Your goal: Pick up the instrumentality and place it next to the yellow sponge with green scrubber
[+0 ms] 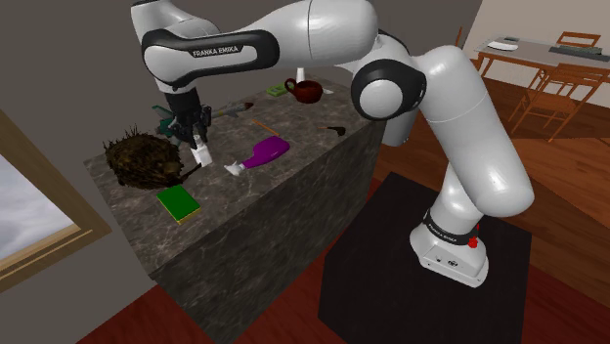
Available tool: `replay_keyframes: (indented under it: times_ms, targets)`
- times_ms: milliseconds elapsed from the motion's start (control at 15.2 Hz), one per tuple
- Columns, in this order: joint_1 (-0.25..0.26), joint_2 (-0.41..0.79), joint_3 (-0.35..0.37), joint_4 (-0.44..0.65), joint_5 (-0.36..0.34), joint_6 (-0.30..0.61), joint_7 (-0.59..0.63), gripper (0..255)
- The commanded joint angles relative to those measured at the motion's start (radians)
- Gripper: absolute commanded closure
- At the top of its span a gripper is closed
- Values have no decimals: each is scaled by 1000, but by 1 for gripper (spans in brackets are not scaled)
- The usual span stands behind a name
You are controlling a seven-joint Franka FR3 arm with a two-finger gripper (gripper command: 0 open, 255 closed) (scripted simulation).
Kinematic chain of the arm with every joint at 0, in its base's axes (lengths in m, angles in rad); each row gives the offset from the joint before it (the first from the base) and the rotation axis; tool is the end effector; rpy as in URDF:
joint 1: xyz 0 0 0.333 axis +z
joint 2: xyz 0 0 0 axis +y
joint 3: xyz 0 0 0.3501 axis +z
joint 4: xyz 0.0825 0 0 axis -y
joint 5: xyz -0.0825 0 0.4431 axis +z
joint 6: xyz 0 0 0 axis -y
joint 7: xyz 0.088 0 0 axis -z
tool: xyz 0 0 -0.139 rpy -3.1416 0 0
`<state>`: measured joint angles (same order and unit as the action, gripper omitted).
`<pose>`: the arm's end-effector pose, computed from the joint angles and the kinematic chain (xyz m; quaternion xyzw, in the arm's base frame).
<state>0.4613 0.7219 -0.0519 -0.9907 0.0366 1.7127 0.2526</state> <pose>0.7554 0.3478 0.4217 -0.9966 -0.0822 -0.0001 0.0011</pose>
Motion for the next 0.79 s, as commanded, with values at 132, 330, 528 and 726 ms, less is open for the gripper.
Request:
replay_keyframes:
  times_ms: [132,330,528,726]
  targets:
    - [2,-1,0,-58,0,58,0,255]
    - [3,0,0,-97,0,98,0,255]
    - [4,3,1,-131,1,136,-1,255]
    - [4,5,1,-139,1,145,-1,255]
